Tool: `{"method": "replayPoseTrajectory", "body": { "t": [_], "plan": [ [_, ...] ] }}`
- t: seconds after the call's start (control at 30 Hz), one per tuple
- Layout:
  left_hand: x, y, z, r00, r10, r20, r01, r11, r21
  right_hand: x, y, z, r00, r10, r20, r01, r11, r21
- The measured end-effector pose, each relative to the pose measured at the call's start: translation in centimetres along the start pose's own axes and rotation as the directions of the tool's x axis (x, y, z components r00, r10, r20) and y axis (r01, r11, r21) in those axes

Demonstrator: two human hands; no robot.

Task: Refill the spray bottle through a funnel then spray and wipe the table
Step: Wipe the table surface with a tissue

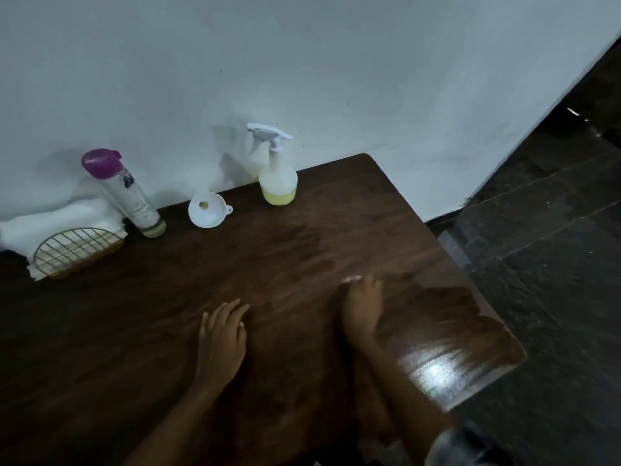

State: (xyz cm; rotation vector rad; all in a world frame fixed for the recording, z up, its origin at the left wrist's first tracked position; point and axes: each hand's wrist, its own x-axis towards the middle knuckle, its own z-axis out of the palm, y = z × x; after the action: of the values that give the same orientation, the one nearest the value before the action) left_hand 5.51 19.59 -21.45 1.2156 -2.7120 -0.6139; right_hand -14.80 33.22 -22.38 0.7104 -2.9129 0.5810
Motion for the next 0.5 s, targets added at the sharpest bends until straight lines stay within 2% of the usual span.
{"method": "replayPoseTrajectory", "body": {
  "t": [0.03, 0.07, 0.1, 0.13, 0.17, 0.2, 0.23, 0.3, 0.37, 0.43, 0.5],
  "plan": [
    [0.6, 0.3, 0.0, 1.0, -0.003, -0.005, 0.003, 1.0, 0.015, -2.2, -3.0, 0.2, 0.988, -0.143, 0.065, 0.14, 0.989, 0.047],
    [1.1, 0.7, 0.1, 1.0, -0.003, -0.007, 0.004, 1.0, 0.03, -4.7, -5.4, 0.5, 0.917, -0.35, 0.191, 0.334, 0.936, 0.111],
    [1.7, 1.1, 0.2, 1.0, -0.008, -0.009, 0.009, 0.999, 0.044, -6.7, -7.3, 0.1, 0.785, -0.517, 0.342, 0.463, 0.856, 0.231],
    [2.2, 1.6, 0.2, 1.0, -0.017, -0.012, 0.017, 0.999, 0.049, -7.6, -8.2, 0.0, 0.607, -0.689, 0.397, 0.581, 0.725, 0.37],
    [2.8, 2.0, 0.3, 1.0, -0.022, -0.017, 0.023, 0.999, 0.046, -7.4, -8.2, -0.5, 0.49, -0.777, 0.396, 0.653, 0.627, 0.423],
    [3.3, 2.4, 0.4, 0.999, -0.027, -0.02, 0.028, 0.999, 0.043, -6.4, -7.5, -0.7, 0.465, -0.81, 0.356, 0.682, 0.585, 0.439],
    [3.7, 2.7, 0.5, 0.999, -0.025, -0.024, 0.026, 0.999, 0.043, -4.7, -6.0, -0.6, 0.503, -0.797, 0.334, 0.683, 0.604, 0.411],
    [4.6, 3.7, 0.9, 1.0, -0.022, -0.02, 0.023, 0.999, 0.048, -0.2, -1.6, -0.1, 0.67, -0.691, 0.269, 0.62, 0.721, 0.31],
    [5.4, 4.9, 1.4, 1.0, -0.017, -0.011, 0.018, 0.999, 0.043, 4.7, 3.8, -0.4, 0.841, -0.51, 0.181, 0.505, 0.86, 0.076],
    [6.0, 5.8, 1.9, 1.0, -0.016, 0.004, 0.016, 0.999, 0.029, 8.5, 9.8, -1.9, 0.962, -0.273, 0.008, 0.273, 0.962, -0.028],
    [6.3, 6.6, 2.4, 1.0, -0.013, 0.015, 0.013, 0.999, 0.032, 10.6, 14.6, -4.1, 0.997, 0.065, -0.036, -0.065, 0.998, 0.0]
  ]
}}
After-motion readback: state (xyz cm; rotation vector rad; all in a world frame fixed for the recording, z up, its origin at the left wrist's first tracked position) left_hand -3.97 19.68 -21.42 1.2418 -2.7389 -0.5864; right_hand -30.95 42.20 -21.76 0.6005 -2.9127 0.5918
